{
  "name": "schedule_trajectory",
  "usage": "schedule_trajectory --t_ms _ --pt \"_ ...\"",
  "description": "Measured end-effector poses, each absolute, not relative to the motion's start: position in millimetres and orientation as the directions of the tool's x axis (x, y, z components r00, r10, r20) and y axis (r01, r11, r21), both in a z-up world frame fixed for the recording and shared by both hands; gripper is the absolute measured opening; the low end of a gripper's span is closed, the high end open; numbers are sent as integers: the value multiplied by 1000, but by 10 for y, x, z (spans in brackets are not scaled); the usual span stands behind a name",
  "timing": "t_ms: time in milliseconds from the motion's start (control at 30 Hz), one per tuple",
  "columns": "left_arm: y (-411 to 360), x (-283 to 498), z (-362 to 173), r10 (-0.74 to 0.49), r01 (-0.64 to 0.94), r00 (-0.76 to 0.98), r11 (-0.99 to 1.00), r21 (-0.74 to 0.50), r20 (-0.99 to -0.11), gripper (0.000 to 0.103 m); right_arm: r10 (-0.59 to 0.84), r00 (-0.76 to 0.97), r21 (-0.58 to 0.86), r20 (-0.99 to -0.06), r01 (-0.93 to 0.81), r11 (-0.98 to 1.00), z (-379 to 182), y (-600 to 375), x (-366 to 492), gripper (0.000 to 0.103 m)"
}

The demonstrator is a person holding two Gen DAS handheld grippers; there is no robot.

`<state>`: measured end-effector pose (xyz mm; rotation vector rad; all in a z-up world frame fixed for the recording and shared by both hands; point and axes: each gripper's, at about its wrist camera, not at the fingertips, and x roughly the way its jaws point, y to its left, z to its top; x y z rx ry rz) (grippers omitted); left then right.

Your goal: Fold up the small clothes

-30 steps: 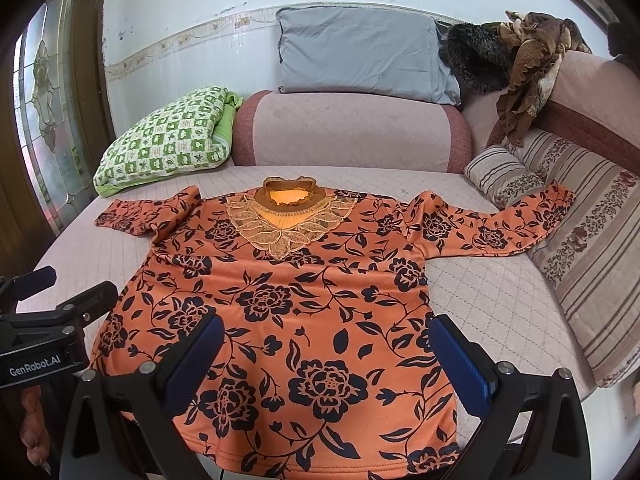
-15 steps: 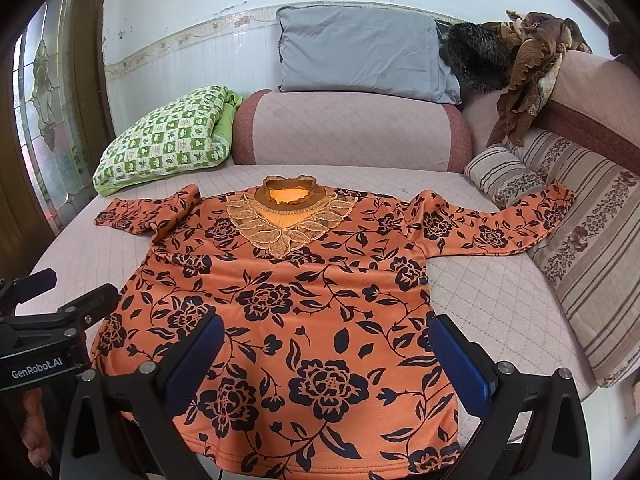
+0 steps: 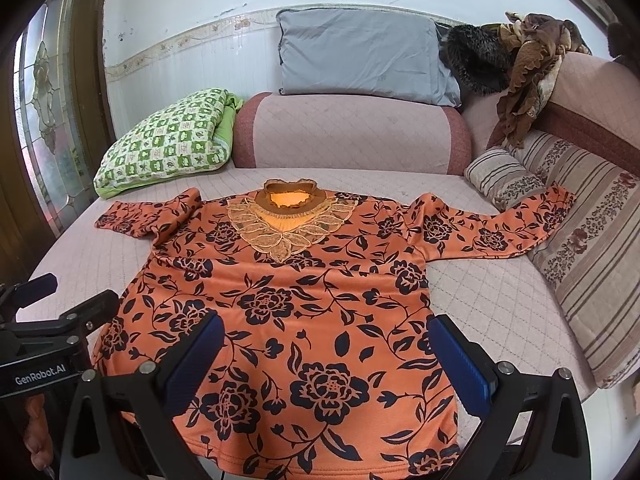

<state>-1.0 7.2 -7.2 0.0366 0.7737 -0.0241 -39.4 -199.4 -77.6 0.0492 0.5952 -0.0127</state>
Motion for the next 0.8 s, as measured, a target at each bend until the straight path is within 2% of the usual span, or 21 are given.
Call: schedule_trajectory --t_ms 500,667,800 --pt "65 52 -131 -12 36 693 999 18 -721 103 9 825 62 -564 31 998 -821 -2025 -351 103" --pt "112 131 -332 -28 33 642 999 -9 -766 103 74 819 181 -568 37 983 -880 -2328 -252 103" --pt "101 185 -527 -13 45 615 999 19 -788 103 59 830 260 -554 105 960 -889 -2848 -107 103"
